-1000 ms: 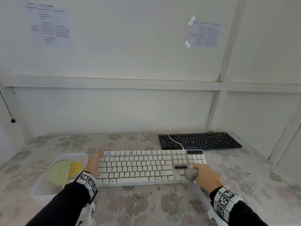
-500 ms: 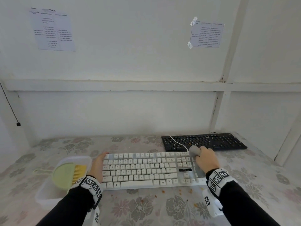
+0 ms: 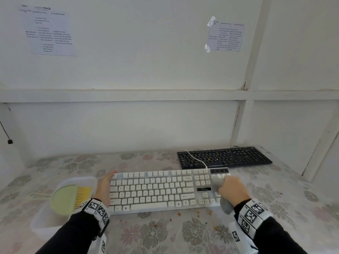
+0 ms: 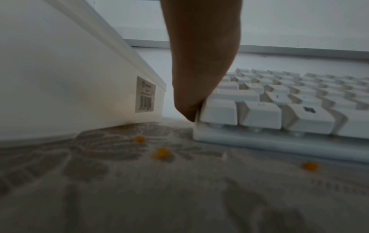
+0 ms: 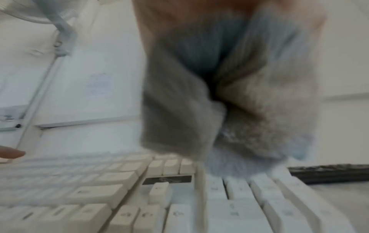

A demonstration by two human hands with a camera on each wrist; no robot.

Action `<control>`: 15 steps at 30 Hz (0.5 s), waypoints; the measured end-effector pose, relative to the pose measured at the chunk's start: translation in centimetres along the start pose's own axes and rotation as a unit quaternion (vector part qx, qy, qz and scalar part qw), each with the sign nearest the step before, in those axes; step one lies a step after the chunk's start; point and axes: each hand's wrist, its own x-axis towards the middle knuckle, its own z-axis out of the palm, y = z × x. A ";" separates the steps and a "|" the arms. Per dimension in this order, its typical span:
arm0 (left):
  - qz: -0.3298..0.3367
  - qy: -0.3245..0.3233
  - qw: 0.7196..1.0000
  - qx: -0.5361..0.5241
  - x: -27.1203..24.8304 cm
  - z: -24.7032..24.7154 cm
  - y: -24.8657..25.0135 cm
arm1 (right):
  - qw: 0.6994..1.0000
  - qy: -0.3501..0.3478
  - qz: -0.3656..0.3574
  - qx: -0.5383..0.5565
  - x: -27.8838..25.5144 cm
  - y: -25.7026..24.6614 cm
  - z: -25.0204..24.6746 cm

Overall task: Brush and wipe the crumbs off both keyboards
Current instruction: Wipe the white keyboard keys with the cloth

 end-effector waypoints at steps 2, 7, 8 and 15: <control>-0.001 0.002 1.000 -0.002 -0.1 0.0 0.1 | 0.996 0.061 -0.041 0.041 0.9 -0.3 -0.1; -0.001 0.002 1.000 -0.010 -0.1 0.0 0.1 | 0.997 0.052 -0.048 0.040 1.8 -0.6 0.7; -0.002 0.003 1.000 -0.012 -0.1 0.0 0.1 | 0.998 0.041 -0.039 0.033 1.7 -0.3 1.0; 0.011 -0.005 1.000 0.003 -0.7 0.1 0.1 | 0.997 -0.057 0.020 -0.049 -0.5 1.1 1.4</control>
